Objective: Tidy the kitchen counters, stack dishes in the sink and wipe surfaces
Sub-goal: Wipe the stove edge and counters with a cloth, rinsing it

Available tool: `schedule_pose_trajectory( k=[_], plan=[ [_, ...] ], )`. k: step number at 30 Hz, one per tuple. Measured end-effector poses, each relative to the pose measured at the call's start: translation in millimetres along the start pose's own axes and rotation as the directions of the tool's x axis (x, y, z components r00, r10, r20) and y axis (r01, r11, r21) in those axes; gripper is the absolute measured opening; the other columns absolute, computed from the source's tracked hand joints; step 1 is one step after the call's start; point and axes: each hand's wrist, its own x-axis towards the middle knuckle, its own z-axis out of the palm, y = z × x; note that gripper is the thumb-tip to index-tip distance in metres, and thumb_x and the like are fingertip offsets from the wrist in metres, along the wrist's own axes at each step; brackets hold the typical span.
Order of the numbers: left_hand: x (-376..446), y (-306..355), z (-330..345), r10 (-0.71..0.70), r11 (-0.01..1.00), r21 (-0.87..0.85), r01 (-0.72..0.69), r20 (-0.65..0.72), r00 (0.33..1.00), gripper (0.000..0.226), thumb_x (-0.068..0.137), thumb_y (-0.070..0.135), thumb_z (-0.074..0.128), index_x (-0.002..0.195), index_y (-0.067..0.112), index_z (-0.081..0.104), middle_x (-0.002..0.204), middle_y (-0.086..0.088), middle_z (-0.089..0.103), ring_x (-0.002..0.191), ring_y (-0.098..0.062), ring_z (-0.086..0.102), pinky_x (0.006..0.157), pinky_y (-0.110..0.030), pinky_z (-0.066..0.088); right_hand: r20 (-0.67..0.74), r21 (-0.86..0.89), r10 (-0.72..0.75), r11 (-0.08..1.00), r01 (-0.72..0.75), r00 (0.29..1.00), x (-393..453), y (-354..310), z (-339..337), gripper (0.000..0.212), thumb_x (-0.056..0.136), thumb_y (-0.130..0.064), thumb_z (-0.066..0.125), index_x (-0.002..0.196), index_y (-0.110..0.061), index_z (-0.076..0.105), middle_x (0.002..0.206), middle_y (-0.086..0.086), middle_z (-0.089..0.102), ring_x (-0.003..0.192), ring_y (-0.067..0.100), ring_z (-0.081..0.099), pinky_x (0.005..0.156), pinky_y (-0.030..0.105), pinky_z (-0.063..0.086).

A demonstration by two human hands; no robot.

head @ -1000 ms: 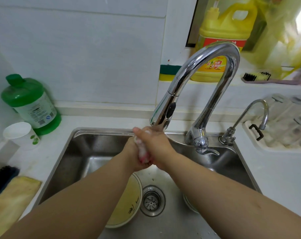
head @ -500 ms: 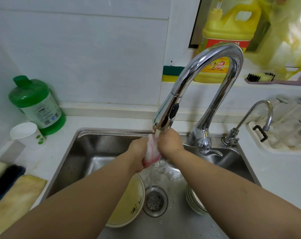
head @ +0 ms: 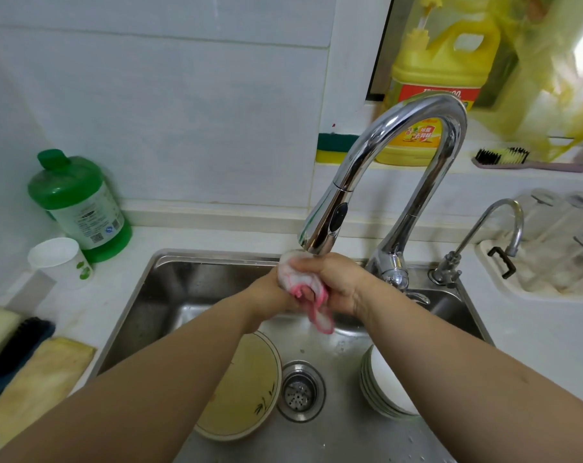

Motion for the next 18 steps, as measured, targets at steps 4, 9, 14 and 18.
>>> schedule_pose_trajectory(
  k=[4, 9, 14, 18],
  plan=[
    [0.2, -6.5, 1.6, -0.002, 0.974, -0.225, -0.021, -0.101, 0.995, 0.023, 0.081, 0.0, 0.062, 0.096, 0.017, 0.063, 0.102, -0.015, 0.068, 0.099, -0.03, 0.065, 0.094, -0.048, 0.052, -0.044, 0.091, -0.092, 0.991, 0.096, 0.995, -9.1, -9.2, -5.8, 0.011, 0.087, 0.006, 0.057, 0.096, 0.002, 0.061, 0.074, 0.017, 0.065, 0.052, 0.02, 0.066, 0.046, 0.028, 0.055],
    [4.2, -3.0, 5.6, -0.005, 0.979, -0.2, -0.047, -0.256, 0.967, 0.032, 0.084, -0.002, 0.053, 0.107, 0.02, 0.051, 0.101, -0.009, 0.061, 0.092, -0.03, 0.063, 0.08, -0.043, 0.058, -0.4, -0.039, -0.086, 0.996, 0.076, 0.912, 13.7, 8.5, -38.4, 0.019, 0.091, -0.004, 0.058, 0.11, -0.003, 0.058, 0.09, 0.016, 0.066, 0.066, 0.023, 0.066, 0.044, 0.023, 0.052],
    [4.4, 16.8, 14.4, -0.013, 0.891, -0.445, -0.09, -0.223, 0.975, 0.044, 0.085, -0.016, 0.043, 0.096, 0.026, 0.052, 0.089, -0.002, 0.055, 0.084, -0.024, 0.056, 0.075, -0.034, 0.051, -0.121, 0.089, 0.297, 0.954, -0.288, 0.947, 26.8, 45.8, -38.4, 0.082, 0.083, -0.079, 0.029, 0.137, -0.019, 0.046, 0.143, 0.016, 0.045, 0.132, 0.038, 0.04, 0.086, 0.053, 0.042],
    [0.8, 8.0, 9.3, -0.034, 0.853, -0.514, -0.087, -0.221, 0.975, 0.042, 0.083, -0.018, 0.037, 0.093, 0.017, 0.057, 0.087, -0.007, 0.058, 0.081, -0.026, 0.057, 0.067, -0.034, 0.052, -0.096, 0.492, 0.145, 0.867, -0.08, 0.985, 38.6, 38.1, -21.1, 0.053, 0.098, -0.048, 0.038, 0.118, -0.004, 0.059, 0.105, 0.021, 0.067, 0.093, 0.033, 0.063, 0.086, 0.05, 0.05]
  ],
)
